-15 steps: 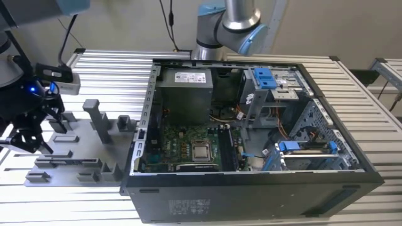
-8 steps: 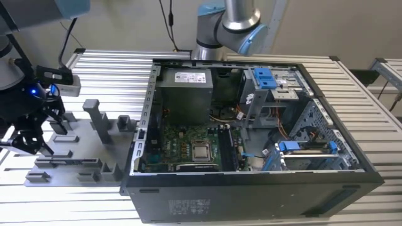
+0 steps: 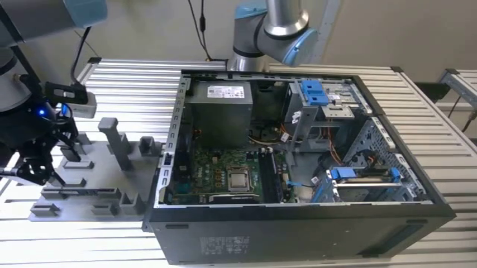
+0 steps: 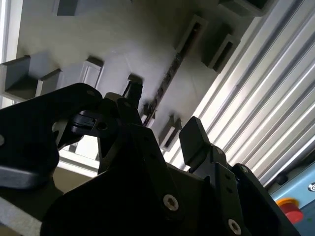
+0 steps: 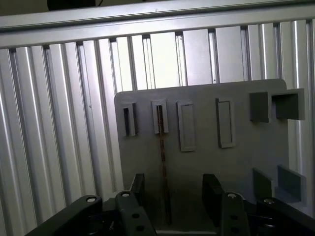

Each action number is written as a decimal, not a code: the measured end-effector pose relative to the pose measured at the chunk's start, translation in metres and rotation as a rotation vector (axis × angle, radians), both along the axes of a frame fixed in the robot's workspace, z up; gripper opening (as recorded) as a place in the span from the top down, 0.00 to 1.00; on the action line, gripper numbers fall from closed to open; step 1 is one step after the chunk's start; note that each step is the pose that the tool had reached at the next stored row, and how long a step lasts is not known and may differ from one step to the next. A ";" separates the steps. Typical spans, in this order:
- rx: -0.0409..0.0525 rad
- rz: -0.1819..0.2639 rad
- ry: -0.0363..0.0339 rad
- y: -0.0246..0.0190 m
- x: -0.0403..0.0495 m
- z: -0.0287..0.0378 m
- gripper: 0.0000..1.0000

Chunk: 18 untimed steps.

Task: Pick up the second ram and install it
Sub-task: 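Pick up the second ram and move it above second insertion slot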

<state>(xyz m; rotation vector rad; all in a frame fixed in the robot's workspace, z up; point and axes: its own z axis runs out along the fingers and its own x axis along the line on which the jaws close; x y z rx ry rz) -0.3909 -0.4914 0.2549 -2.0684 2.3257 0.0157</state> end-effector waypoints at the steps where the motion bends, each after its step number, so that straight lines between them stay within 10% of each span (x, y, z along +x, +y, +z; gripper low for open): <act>1: -0.0001 0.001 0.0000 0.0000 0.0000 -0.0009 0.41; 18: 0.0007 0.030 -0.0011 0.0000 0.0000 -0.0170 0.41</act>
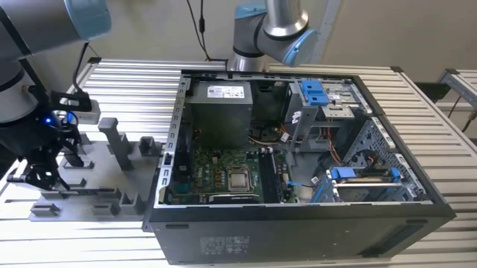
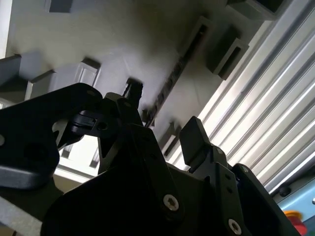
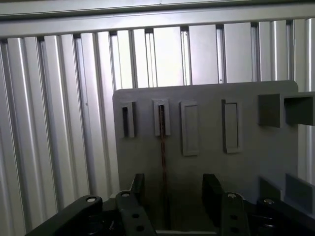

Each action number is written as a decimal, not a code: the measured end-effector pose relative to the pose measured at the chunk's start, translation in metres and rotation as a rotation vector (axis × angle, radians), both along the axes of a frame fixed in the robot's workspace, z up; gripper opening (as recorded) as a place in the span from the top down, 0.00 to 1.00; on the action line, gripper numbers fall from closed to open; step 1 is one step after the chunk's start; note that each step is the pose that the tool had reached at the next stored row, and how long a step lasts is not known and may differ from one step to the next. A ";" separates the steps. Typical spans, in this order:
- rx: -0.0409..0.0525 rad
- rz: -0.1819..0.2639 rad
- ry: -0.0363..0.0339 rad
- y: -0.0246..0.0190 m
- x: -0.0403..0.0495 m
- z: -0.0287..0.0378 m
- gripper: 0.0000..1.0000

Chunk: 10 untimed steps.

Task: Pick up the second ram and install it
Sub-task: 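Pick up the second ram and move it above second insertion slot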

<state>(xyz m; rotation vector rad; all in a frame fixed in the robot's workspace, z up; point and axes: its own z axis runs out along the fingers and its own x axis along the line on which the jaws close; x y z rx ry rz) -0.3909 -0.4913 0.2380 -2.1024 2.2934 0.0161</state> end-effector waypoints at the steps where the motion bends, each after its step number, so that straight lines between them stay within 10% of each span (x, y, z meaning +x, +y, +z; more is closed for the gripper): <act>1: 0.0000 0.001 0.0001 0.0000 0.0000 -0.0010 0.41; 10: 0.0000 0.011 0.0000 0.0000 -0.0002 -0.0095 0.41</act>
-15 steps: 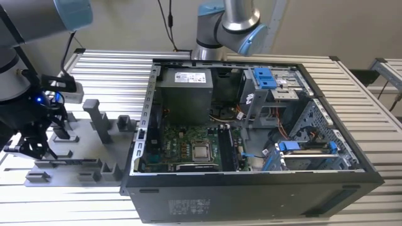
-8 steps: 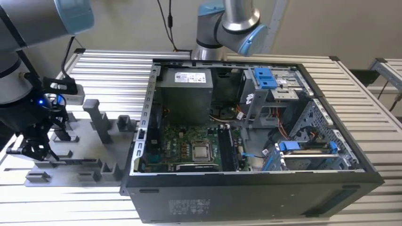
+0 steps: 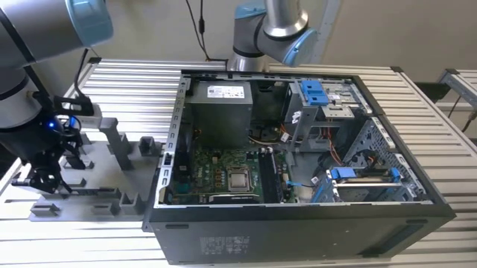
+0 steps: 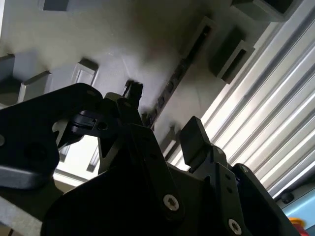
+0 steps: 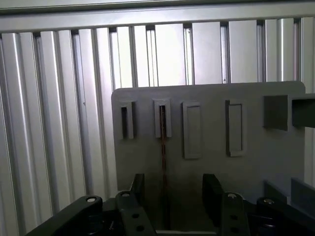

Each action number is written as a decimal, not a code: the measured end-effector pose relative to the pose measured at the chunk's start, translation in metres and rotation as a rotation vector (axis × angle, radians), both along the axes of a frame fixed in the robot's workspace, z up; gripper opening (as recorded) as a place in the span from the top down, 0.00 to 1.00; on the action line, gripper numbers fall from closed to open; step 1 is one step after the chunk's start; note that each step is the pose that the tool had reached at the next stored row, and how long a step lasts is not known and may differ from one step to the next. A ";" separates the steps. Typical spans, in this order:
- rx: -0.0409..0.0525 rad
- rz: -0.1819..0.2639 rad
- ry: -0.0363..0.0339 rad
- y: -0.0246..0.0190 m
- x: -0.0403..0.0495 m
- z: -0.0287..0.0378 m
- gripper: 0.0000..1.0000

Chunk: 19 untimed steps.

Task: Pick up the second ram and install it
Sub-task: 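Pick up the second ram and move it above second insertion slot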

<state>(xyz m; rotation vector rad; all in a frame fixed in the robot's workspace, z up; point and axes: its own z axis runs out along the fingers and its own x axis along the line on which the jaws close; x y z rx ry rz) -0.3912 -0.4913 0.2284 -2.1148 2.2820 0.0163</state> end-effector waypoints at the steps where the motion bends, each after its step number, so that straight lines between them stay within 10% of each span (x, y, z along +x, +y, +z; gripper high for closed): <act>1: -0.0001 0.000 0.0000 0.0000 0.0000 -0.0009 0.41; 19: 0.0091 0.014 0.0002 -0.0024 -0.0033 -0.0223 0.41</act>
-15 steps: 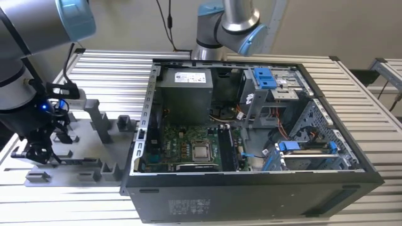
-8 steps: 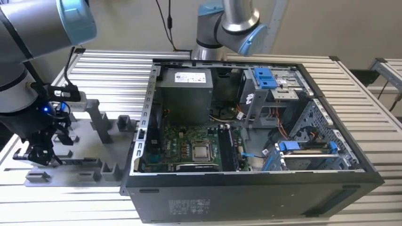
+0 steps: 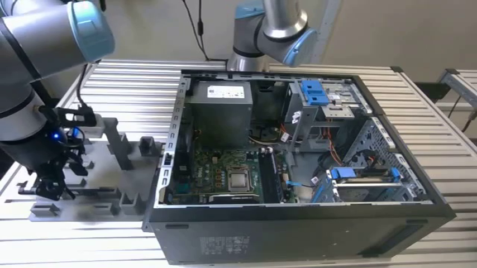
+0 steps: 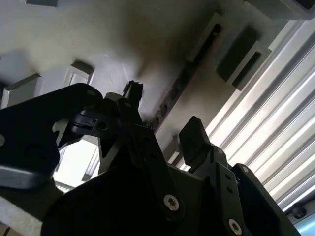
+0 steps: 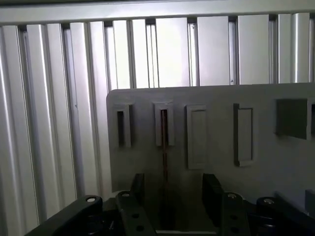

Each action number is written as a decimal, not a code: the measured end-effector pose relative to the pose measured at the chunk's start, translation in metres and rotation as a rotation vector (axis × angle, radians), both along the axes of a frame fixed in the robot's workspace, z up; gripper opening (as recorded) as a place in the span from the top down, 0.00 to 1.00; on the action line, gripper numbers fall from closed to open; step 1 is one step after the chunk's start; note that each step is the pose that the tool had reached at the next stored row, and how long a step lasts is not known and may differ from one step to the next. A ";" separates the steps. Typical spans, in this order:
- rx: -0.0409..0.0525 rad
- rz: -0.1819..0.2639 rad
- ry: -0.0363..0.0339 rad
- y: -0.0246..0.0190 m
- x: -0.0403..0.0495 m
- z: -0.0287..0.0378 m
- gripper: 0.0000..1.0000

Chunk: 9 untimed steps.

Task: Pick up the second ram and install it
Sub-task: 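Pick up the second ram and move it above second insertion slot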

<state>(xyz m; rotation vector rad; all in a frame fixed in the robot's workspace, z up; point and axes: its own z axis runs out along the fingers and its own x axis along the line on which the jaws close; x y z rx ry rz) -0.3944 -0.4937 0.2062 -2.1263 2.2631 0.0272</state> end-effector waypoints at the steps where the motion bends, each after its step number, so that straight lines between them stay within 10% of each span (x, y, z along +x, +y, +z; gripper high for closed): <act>1: 0.0006 0.009 -0.0001 -0.0002 -0.0003 -0.0012 0.41; 9: 0.0011 0.041 -0.0010 -0.0010 -0.0005 -0.0118 0.41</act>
